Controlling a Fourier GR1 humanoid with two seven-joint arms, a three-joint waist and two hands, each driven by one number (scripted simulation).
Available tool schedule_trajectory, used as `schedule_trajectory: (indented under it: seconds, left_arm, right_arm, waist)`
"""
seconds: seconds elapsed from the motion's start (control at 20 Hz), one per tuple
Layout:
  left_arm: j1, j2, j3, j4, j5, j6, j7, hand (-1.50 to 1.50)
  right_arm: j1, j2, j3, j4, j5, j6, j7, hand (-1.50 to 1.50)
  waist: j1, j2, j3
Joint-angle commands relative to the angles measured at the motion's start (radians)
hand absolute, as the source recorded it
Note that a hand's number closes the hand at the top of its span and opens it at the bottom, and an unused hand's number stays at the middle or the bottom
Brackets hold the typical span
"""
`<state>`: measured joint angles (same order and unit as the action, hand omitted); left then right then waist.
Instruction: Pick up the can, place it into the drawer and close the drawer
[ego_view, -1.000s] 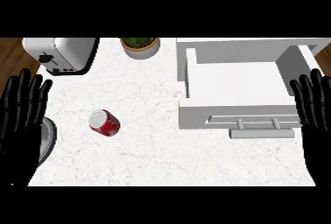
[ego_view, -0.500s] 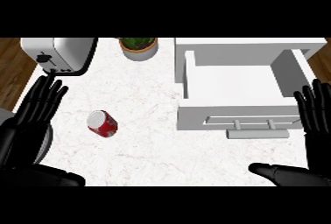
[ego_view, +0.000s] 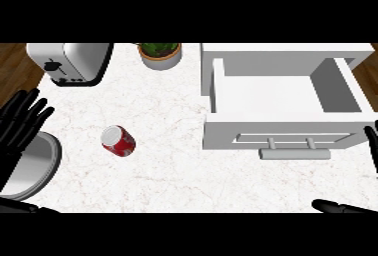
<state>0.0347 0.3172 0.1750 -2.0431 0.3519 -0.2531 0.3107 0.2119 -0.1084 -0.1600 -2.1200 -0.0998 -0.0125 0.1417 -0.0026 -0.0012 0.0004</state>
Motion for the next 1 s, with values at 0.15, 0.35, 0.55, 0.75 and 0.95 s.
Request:
schedule_trajectory:
  seconds: [0.15, 0.35, 0.55, 0.75, 0.95]
  left_arm:
    - [0.025, 0.009, 0.062, -0.117, 0.074, -0.012, 0.123, -1.5]
    - [0.061, -0.02, 0.117, -0.056, 0.103, -0.039, 0.075, -1.5]
    - [0.049, -0.071, 0.075, -0.11, 0.124, 0.042, 0.167, -1.5]
    - [0.037, -0.048, 0.144, -0.011, 0.244, 0.003, 0.186, -1.5]
    - [-0.036, -0.034, 0.144, 0.013, 0.294, 0.039, 0.26, -1.5]
  right_arm:
    - [0.122, 0.013, -0.055, -0.032, -0.047, 0.088, -0.059, -1.5]
    - [0.067, -0.034, -0.152, 0.091, -0.132, 0.159, -0.107, -1.5]
    - [0.16, -0.035, -0.205, 0.038, -0.189, 0.223, -0.125, -1.5]
    - [0.211, -0.017, -0.225, -0.012, -0.205, 0.251, -0.107, -1.5]
    - [0.152, -0.022, -0.229, -0.041, -0.206, 0.229, -0.029, -1.5]
  waist:
    - [0.0, -0.001, 0.0]
    - [0.002, 0.0, 0.0]
    - [-0.002, -0.001, 0.0]
    - [-0.003, 0.0, 0.0]
    - [-0.001, 0.001, 0.0]
